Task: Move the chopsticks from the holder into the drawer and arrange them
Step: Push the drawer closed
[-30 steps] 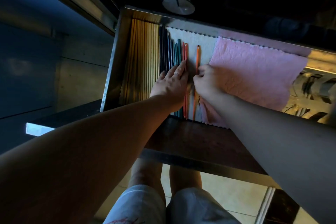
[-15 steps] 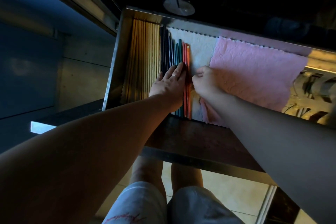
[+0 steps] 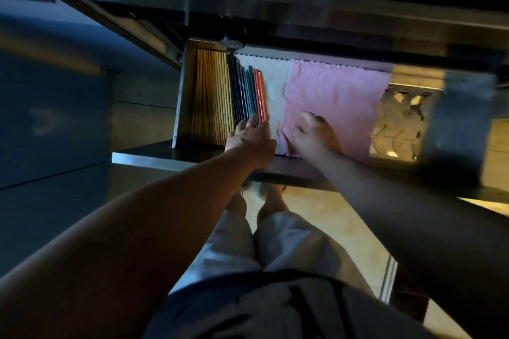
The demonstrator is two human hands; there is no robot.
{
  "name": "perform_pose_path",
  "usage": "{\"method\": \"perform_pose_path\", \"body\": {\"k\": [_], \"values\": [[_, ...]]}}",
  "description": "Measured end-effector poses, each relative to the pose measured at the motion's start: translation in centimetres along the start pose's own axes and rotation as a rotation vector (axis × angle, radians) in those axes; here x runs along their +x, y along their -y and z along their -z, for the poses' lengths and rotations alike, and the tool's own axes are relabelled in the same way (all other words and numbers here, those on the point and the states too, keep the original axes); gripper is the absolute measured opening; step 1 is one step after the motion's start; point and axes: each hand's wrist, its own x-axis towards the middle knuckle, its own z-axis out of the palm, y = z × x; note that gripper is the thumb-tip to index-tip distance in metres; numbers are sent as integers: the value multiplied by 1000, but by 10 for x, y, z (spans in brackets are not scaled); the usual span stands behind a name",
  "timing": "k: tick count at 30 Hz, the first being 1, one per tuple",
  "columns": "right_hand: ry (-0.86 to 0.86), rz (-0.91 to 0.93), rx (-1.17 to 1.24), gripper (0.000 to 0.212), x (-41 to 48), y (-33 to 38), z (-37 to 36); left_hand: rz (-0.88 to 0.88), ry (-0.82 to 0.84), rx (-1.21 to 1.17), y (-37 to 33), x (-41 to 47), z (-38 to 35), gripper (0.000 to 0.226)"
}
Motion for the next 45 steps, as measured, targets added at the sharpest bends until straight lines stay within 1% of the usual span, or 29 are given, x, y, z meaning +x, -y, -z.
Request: {"method": "perform_pose_path", "body": {"k": [4,6,9,12,14,15,17,19,21,23,24,25,26,28,31,33,35,37,41,45], "values": [[-24,73,-72,47,-52,-18,24,-45,-79,29,-10,-42,-5,56],[-41,128,-51,48,-76,-28,30,-82,-135,29,-11,-62,-12,54],[-17,166,53,48,-108,-43,34,-181,-213,-62,-8,-90,-24,49],[-16,207,148,44,-137,-54,37,-299,-321,-150,0,-116,-37,40],[-60,256,177,41,-153,-63,36,-296,-373,-219,5,-128,-46,31],[-72,250,194,40,-160,-66,35,-249,-369,-275,7,-133,-50,28],[-54,180,236,40,-170,-72,34,-97,-289,-419,9,-139,-52,24],[-25,93,270,41,-171,-78,32,50,-124,-581,9,-139,-50,21],[27,-61,347,38,-168,-81,32,217,43,-900,6,-140,-47,21],[95,-261,589,29,-166,-80,36,409,130,-1246,3,-142,-43,24],[142,-355,759,25,-165,-79,38,456,151,-1359,2,-142,-42,26],[191,-437,930,26,-163,-79,41,470,168,-1457,2,-139,-42,27],[229,-496,1069,33,-161,-79,44,471,183,-1559,1,-137,-40,29],[280,-580,1281,46,-155,-80,47,471,198,-1702,-1,-133,-37,44],[337,-644,1599,58,-148,-79,51,474,206,-1818,-4,-129,-33,55],[402,-635,1775,76,-145,-79,57,449,233,-1924,-8,-130,-30,66],[464,-584,1853,93,-141,-80,63,413,277,-2045,-9,-129,-28,82],[481,-544,1872,103,-140,-79,66,376,317,-2147,-11,-129,-25,93],[457,-478,1931,107,-135,-72,69,327,364,-2310,-9,-123,-19,103],[450,-454,1982,113,-119,-70,75,311,351,-2383,-13,-110,-9,107]]}}
